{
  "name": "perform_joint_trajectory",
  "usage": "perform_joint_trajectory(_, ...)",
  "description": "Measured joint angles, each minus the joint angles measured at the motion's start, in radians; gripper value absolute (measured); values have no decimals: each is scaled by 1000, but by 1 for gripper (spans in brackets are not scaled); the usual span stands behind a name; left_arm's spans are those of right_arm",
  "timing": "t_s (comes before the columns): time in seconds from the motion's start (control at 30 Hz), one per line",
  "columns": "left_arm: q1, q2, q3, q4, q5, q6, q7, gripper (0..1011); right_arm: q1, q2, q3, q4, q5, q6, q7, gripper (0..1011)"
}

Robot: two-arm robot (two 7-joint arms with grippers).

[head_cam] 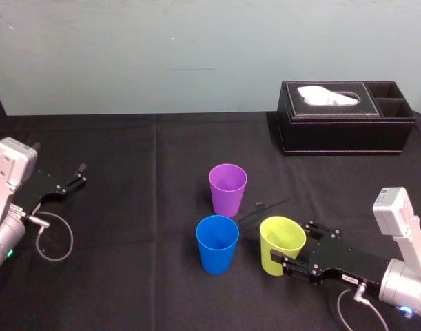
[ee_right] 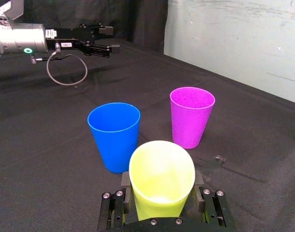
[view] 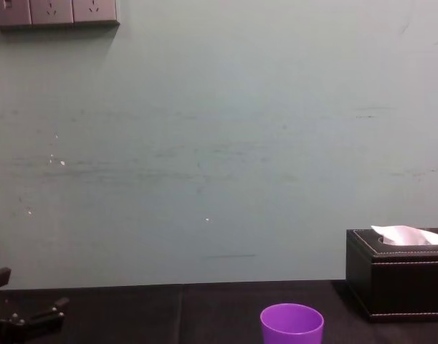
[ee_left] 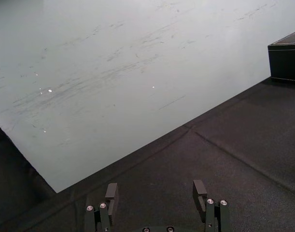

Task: Stack the three plastic cups sequentially using one hand.

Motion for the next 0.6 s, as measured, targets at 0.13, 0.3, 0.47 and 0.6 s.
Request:
perform_joint_trajectory(0.13, 0, 0, 0, 0, 0, 0, 0, 1011, -15, 6, 8, -21, -5, -1, -15, 734)
perform_joint_trajectory(0.3, 0, 0, 0, 0, 0, 0, 0, 1012, -62, 26, 45, -87, -5, 0, -56, 734)
perform_joint_trajectory(0.47, 0, 0, 0, 0, 0, 0, 0, 1011, -102, 45, 88, -154, 6, 21, -85, 734)
perform_joint_trajectory(0.6, 0, 0, 0, 0, 0, 0, 0, 1011, -117, 56, 114, -198, 19, 51, -96, 734)
